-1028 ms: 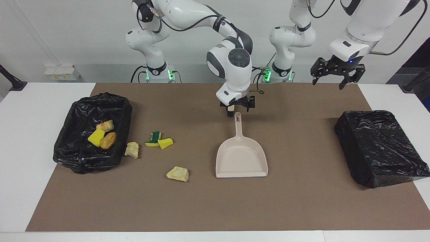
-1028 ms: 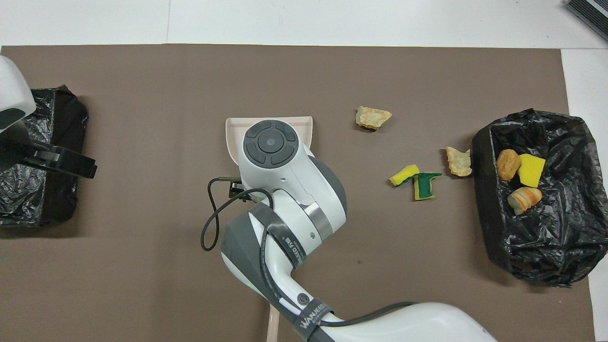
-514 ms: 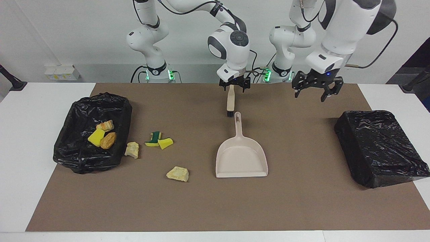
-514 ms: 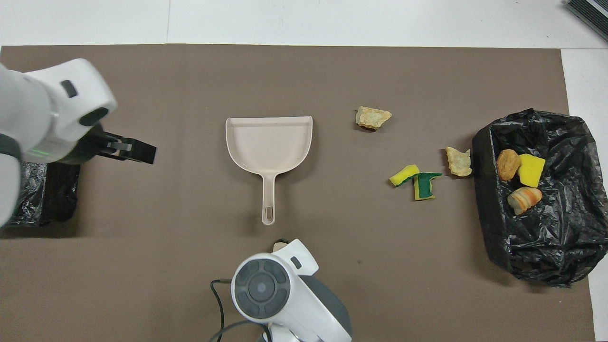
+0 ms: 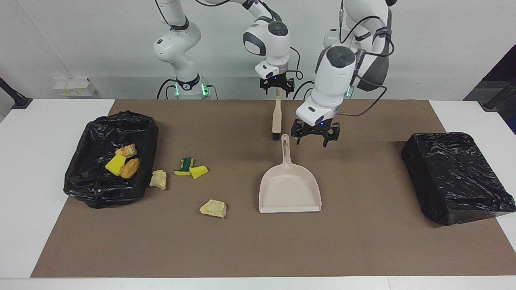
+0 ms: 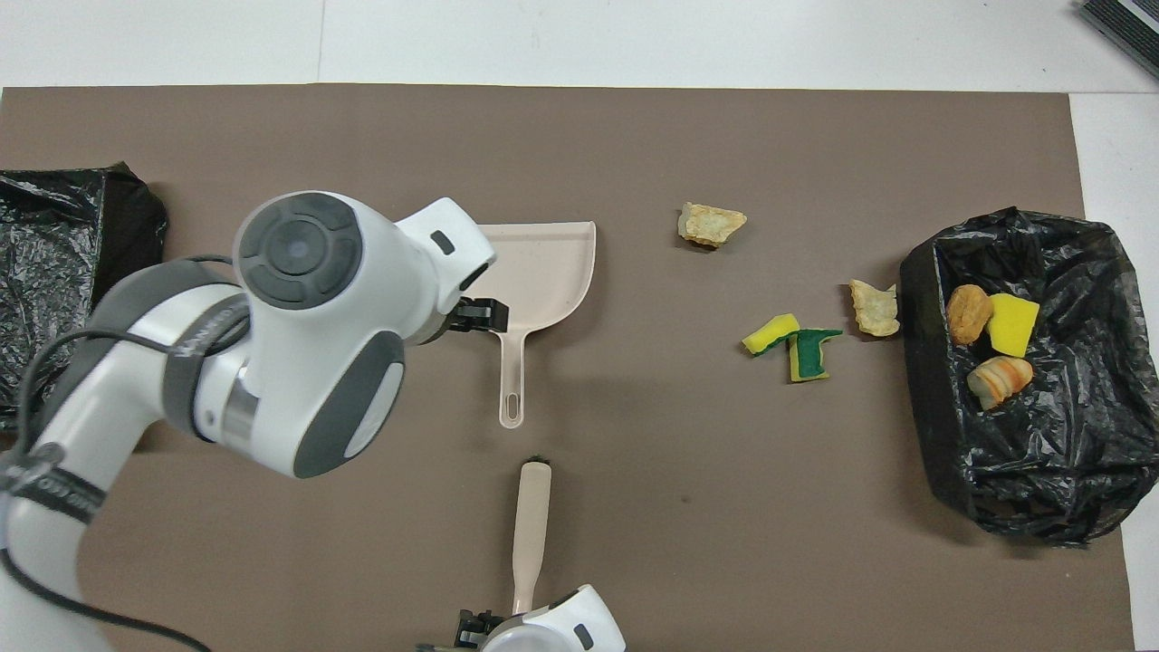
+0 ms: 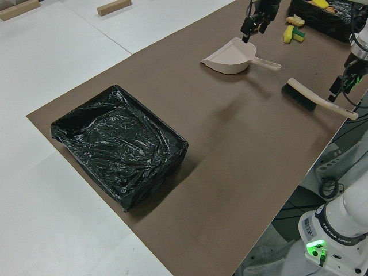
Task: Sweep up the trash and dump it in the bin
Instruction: 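Grasp the dustpan with the left gripper while the right gripper withdraws, then lift the dustpan with the left gripper while the right gripper grasps the brush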
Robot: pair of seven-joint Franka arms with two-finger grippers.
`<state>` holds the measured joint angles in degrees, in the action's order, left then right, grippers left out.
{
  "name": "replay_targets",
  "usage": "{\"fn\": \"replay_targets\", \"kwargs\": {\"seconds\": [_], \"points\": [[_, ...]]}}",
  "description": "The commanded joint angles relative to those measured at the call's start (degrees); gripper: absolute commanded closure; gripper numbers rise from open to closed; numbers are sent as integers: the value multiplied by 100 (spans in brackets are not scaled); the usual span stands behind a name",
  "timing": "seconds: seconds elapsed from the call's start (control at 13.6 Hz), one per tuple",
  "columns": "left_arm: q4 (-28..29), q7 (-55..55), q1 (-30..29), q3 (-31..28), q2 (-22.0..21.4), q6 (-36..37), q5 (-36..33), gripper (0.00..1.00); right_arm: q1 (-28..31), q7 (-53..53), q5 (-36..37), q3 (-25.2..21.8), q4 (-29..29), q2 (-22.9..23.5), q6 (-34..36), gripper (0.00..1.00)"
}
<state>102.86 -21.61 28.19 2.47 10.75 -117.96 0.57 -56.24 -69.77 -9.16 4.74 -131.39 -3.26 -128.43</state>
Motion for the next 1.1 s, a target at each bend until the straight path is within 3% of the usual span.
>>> {"fn": "replay_targets", "kwargs": {"seconds": [0.0,0.22,0.59,0.66,0.73,0.88,0.95,1.03], "points": [[364,-212,318,-98,164,-533,-48,0,-53,-133,-7,-9,-151,9,-147,16],[638,-300,406,-98,392,-1183,-48,0,-80,-168,28,-9,-142,150,-270,22],[1103,-300,565,-89,217,-1203,-48,0,-80,-265,28,0,-107,370,-411,26],[1130,-309,583,-80,199,-1194,-48,15,-71,-247,28,0,-107,379,-419,30],[1104,-300,609,-89,199,-1203,-48,31,-71,-204,28,0,-98,379,-420,42],[1017,-195,574,-98,243,-1238,-48,75,-62,-142,28,0,-89,405,-420,77],[1016,-186,583,-98,243,-1229,-57,91,-54,-29,28,0,-63,414,-393,97],[1008,-186,592,-98,243,-1168,-65,100,-45,59,28,-9,-37,431,-332,100]]}}
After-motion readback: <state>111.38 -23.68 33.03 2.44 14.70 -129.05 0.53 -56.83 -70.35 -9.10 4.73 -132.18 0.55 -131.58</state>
